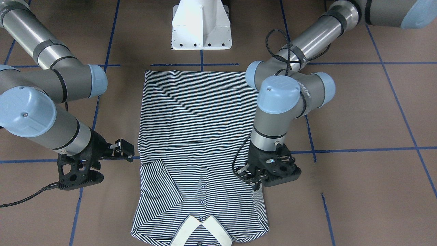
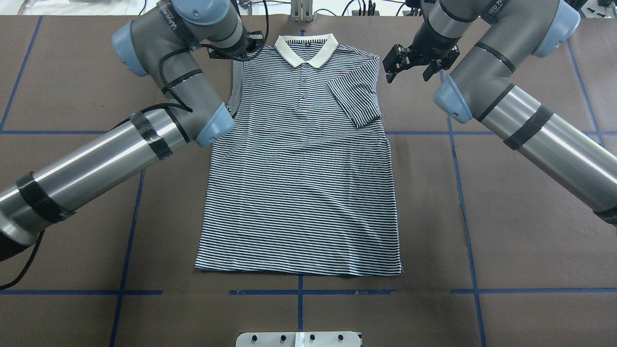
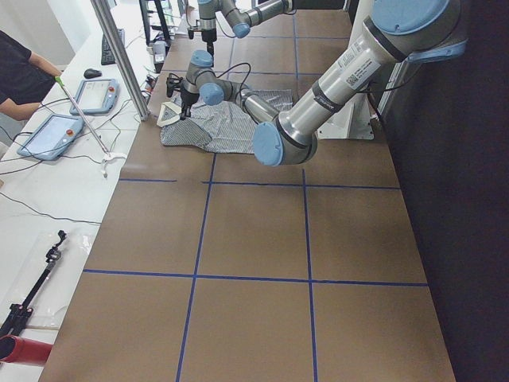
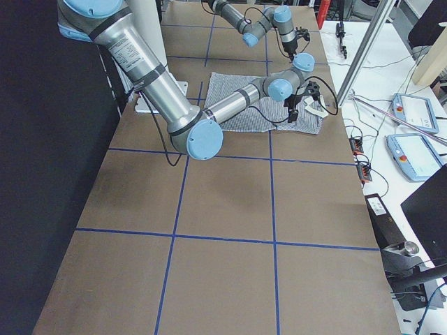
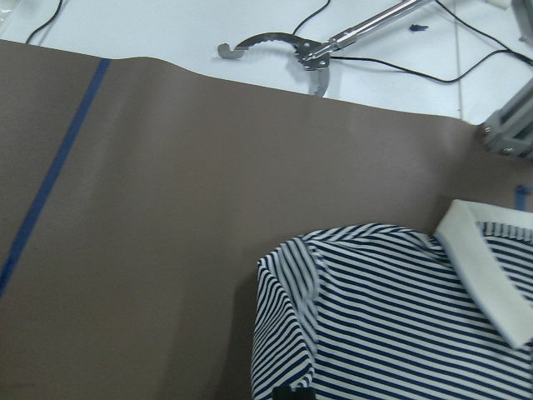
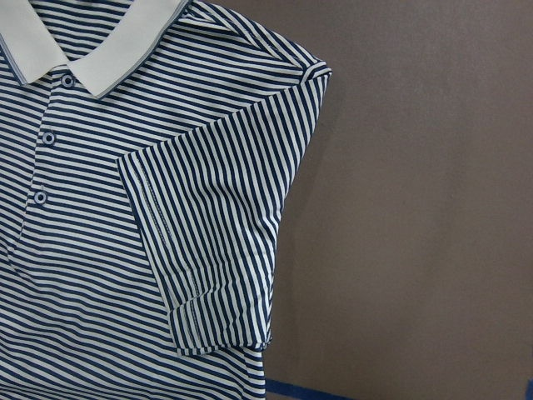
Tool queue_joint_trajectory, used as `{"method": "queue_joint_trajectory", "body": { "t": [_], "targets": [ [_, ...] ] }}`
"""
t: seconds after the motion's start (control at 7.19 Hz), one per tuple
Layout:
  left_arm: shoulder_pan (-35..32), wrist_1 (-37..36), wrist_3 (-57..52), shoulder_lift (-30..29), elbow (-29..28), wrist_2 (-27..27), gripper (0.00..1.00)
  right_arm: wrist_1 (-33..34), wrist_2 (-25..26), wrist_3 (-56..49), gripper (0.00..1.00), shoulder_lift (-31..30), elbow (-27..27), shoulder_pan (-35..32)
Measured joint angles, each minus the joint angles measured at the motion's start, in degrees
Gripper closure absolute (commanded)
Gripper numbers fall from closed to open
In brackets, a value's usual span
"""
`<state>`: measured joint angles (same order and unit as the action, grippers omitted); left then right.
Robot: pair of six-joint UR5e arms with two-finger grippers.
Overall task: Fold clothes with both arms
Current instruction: 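Fold the sleeve in with the left gripper while the right gripper moves to the hem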
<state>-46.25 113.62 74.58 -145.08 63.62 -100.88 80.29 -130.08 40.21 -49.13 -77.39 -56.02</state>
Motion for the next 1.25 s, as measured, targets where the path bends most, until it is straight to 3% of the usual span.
{"method": "queue_joint_trajectory", "body": {
  "t": [0.14,0.42,0.83,0.97,1.25],
  "targets": [
    [1.2,4.1,1.8,-1.9,-4.6,0.1,0.01,-0.1,0.0,0.0,0.0,0.0,0.0,0.0],
    [2.6,10.7,1.9,-2.7,-8.5,0.4,0.0,-0.1,0.1,0.1,0.0,0.0,0.0,0.0],
    [2.9,12.8,1.1,-2.1,-5.9,-0.8,0.0,-0.3,0.2,0.1,0.0,-0.1,-0.1,0.0],
    [2.2,10.8,-0.2,-0.4,-2.3,-3.3,0.0,-0.2,0.3,0.5,0.0,-0.3,-0.4,0.0],
    [1.1,1.3,-6.4,7.1,12.1,-6.9,0.0,-0.2,5.4,7.6,0.0,-3.3,-5.8,2.5]
  ]
}}
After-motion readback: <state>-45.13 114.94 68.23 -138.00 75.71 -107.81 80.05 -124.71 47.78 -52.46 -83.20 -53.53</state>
